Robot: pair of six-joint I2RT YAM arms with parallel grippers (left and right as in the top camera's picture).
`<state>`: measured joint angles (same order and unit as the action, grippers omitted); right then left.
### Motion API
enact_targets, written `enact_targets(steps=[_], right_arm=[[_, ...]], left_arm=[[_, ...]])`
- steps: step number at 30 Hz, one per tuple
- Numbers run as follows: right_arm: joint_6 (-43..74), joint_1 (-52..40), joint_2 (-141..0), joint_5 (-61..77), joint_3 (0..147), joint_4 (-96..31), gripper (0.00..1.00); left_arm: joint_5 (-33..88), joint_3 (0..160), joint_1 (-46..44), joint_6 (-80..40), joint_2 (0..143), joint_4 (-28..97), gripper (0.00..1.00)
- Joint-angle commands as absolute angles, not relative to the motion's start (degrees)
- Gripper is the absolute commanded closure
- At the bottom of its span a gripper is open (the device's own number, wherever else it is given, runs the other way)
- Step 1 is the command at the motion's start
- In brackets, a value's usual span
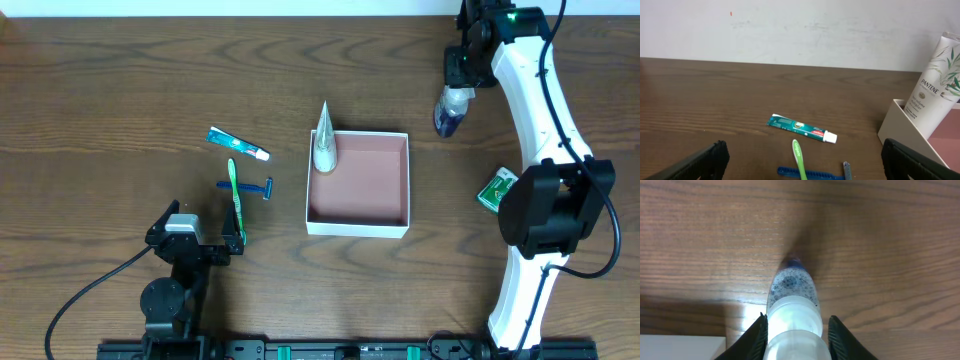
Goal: Pack container
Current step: 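Grasp the blue pump bottle by its cap with the right gripper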
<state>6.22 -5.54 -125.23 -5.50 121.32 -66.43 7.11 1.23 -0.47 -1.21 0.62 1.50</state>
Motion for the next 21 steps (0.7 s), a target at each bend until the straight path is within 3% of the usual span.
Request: enact_targets(steps=[1, 5, 14, 21], right_arm=[[5.06, -5.26, -126.3, -3.38, 120.99, -66.15, 0.76], [5.06, -5.26, -127.0, -3.36, 120.77, -66.15, 0.76], [5.06, -5.26, -127.74, -3.38, 119.37, -65.78, 0.98], [5.06, -5.26, -127.7, -3.38, 119.63, -66.39, 0.99]], left_arm=[[7.94, 0.23, -0.27, -0.45, 0.34, 3.4, 0.02], [7.94, 0.23, -0.27, -0.45, 0.34, 3.4, 0.02], [7.94, 0.23, -0.27, -0.45, 0.34, 3.4, 0.02], [7.94, 0.23, -0.27, -0.45, 0.34, 3.4, 0.02]])
